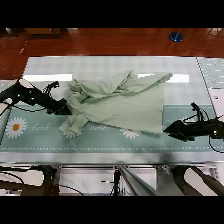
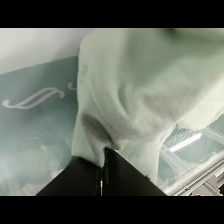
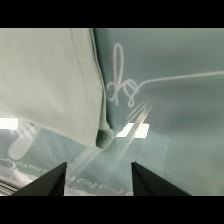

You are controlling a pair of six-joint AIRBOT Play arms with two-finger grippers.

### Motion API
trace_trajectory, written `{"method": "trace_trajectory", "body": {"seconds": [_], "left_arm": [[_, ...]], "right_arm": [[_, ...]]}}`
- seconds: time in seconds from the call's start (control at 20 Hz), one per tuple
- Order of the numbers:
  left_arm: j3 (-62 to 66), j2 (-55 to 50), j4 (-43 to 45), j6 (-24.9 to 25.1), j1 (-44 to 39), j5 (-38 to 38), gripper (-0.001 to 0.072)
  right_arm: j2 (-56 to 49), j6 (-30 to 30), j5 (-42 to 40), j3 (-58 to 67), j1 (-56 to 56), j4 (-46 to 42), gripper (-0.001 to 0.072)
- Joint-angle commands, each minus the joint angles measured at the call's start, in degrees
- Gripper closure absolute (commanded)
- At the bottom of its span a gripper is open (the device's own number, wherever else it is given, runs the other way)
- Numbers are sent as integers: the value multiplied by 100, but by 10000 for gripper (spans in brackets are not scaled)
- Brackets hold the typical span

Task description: Fold the shirts.

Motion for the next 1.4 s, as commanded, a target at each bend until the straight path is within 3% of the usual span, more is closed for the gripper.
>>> {"method": "trace_trajectory", "body": {"seconds": [0.0,0.3,0.35,0.45,0.7,0.85,1.1,1.35], "left_arm": [[7,2,2,20,4,-83,673],[7,0,0,107,4,-79,672],[7,0,0,107,4,-81,672],[7,0,0,149,11,-81,672],[179,227,-55,260,129,-289,675],[787,909,-798,299,420,-494,675],[2385,2581,-2949,295,999,-546,675],[4452,3770,-3161,271,1241,232,675]], "right_arm": [[22,398,-876,-264,616,26,225],[22,1349,-2083,-299,1749,203,272],[22,1401,-2184,-299,1899,243,364],[22,1405,-2218,-297,2050,356,673],[243,800,-1519,313,1880,426,690],[916,710,-1270,1377,1596,417,690],[1633,765,-1296,4030,1158,411,691],[1635,1189,-1676,6697,1023,-2,691]]}}
